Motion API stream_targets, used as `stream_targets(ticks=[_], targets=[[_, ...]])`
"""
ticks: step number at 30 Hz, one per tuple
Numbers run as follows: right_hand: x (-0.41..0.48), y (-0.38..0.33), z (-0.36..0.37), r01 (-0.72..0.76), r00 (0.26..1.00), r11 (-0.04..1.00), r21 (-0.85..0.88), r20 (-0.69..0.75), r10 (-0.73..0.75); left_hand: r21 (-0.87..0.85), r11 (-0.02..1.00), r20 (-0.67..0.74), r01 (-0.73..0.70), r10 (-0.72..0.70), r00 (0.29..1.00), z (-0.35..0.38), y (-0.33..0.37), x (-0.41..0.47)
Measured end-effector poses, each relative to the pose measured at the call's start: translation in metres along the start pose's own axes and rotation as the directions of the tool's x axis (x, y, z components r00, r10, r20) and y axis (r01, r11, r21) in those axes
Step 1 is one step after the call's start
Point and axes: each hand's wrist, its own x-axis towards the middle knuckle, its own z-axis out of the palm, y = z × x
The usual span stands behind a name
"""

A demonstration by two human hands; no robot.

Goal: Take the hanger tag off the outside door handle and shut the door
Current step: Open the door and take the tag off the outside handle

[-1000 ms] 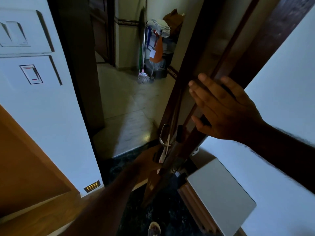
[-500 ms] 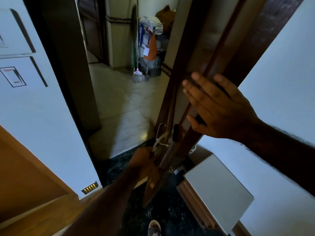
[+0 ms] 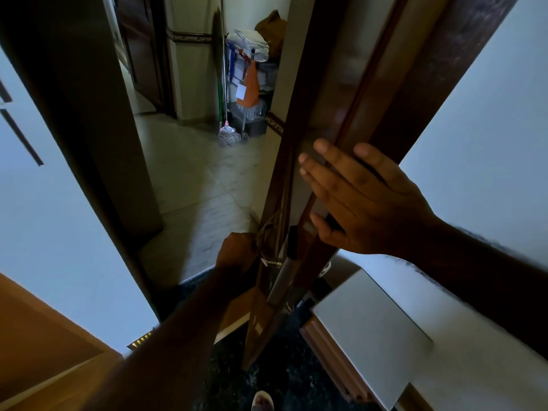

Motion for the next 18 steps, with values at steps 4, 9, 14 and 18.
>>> stream_targets(ticks=[4,9,14,18], targets=[[-0.003,0.0,0.001,-0.009,1.0,1.0,0.025,-0.003,0.009,-0.022,1.0,-0.047,0.008,-0.009,0.999,0.003,-0.001,0.014],[-0.003,-0.001,0.001,-0.021,1.0,0.999,0.05,0.008,0.02,-0.014,0.998,-0.206,-0.058,0.054,0.977,-0.019,-0.001,0.018],[0.003,0.0,-0.004,-0.003,0.999,0.996,0.086,0.035,0.0,0.055,0.943,-0.544,-0.328,0.304,0.782,-0.068,0.006,-0.009],[0.01,-0.005,-0.026,-0.018,1.0,0.938,0.345,0.007,0.017,0.157,0.905,-0.707,-0.396,0.383,0.595,-0.115,0.012,-0.043]])
